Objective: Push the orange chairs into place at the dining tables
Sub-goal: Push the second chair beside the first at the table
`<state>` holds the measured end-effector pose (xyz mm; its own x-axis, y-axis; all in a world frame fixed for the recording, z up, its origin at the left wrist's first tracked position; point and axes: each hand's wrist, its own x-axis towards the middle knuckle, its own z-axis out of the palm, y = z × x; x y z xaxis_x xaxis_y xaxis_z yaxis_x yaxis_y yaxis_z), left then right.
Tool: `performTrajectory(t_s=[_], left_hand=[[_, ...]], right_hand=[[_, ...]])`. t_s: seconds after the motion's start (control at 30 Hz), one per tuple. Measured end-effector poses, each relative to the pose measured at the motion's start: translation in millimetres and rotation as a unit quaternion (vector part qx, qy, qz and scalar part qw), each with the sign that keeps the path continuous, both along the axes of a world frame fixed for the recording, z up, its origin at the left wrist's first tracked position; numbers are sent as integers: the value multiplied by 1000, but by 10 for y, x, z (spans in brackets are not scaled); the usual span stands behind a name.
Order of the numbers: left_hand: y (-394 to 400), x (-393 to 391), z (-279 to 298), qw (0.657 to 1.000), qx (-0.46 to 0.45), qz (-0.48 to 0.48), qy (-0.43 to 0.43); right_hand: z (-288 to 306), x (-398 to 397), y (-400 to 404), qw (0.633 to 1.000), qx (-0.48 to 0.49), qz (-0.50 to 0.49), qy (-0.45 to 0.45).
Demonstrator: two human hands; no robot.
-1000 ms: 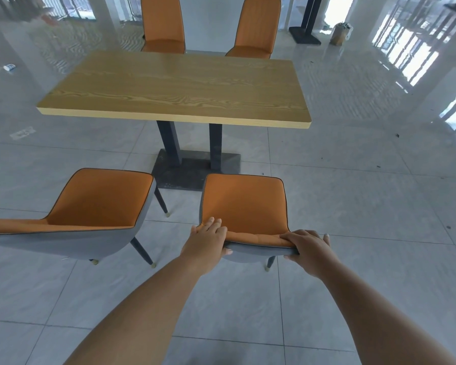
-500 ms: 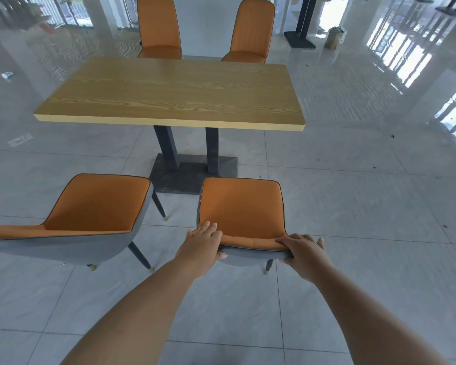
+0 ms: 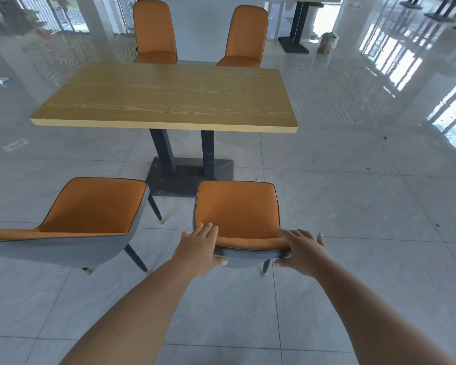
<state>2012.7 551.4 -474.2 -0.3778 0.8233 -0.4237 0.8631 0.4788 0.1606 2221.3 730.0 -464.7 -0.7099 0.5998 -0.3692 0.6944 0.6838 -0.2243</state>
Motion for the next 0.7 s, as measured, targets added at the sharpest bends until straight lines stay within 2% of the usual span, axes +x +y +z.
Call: performTrajectory(t_s=[0.43,0.7], left_hand=[[132,51,142,1000,26,-9,10],[189,40,344,998,60,-7,24]], right_hand=[[52,-17,-13,998,-12,26,52],[342,-6,-45,997,-4,13,74]])
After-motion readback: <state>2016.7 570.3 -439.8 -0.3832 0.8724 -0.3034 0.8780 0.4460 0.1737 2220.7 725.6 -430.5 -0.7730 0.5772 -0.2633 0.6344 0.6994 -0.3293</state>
